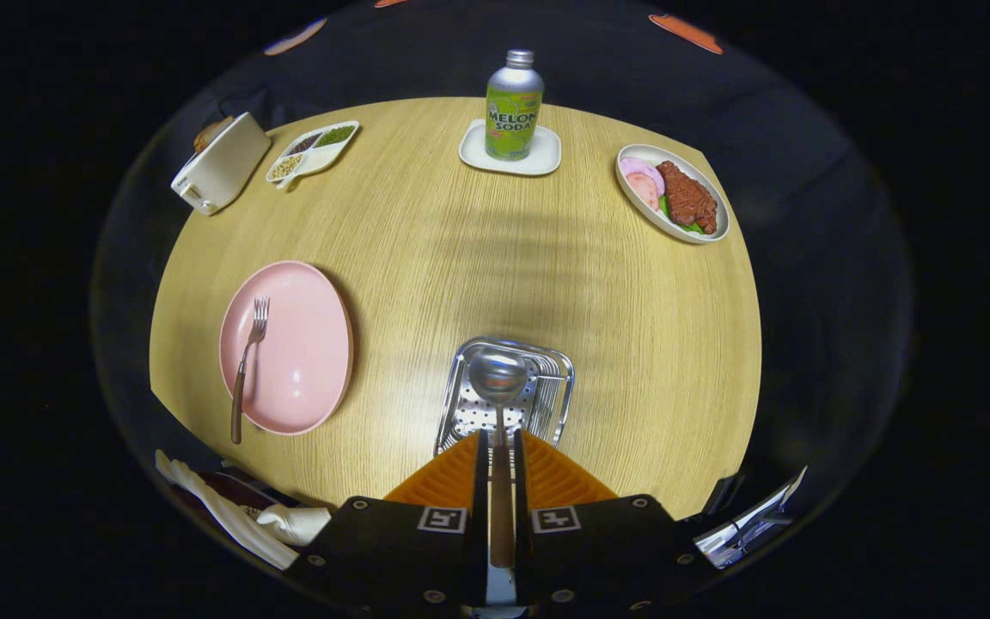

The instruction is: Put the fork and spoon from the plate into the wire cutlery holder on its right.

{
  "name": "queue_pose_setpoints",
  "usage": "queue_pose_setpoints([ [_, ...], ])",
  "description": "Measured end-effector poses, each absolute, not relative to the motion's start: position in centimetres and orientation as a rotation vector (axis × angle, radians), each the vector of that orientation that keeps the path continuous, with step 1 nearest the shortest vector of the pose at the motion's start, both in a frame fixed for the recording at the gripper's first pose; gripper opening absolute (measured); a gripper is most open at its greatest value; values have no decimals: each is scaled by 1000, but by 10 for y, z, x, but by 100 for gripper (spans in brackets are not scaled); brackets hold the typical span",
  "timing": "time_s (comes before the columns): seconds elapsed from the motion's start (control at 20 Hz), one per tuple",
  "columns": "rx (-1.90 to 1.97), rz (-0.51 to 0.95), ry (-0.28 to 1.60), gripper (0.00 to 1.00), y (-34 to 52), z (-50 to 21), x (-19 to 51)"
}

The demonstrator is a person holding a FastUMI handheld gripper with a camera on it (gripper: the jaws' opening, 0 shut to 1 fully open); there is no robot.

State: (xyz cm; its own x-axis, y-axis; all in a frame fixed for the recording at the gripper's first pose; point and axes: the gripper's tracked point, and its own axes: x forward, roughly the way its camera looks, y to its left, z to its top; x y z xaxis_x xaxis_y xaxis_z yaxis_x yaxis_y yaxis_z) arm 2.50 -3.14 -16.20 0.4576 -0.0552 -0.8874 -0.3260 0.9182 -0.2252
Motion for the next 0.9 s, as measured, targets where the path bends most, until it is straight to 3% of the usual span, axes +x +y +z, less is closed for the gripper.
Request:
queue_pose_setpoints([
  [0.1,-377,171,1048,23,-29,-149,27],
  [0.45,-334,222,876,84,6,-119,22],
  [0.55,-324,237,825,96,23,-115,21],
  [0.9,-255,302,664,98,90,-127,16],
])
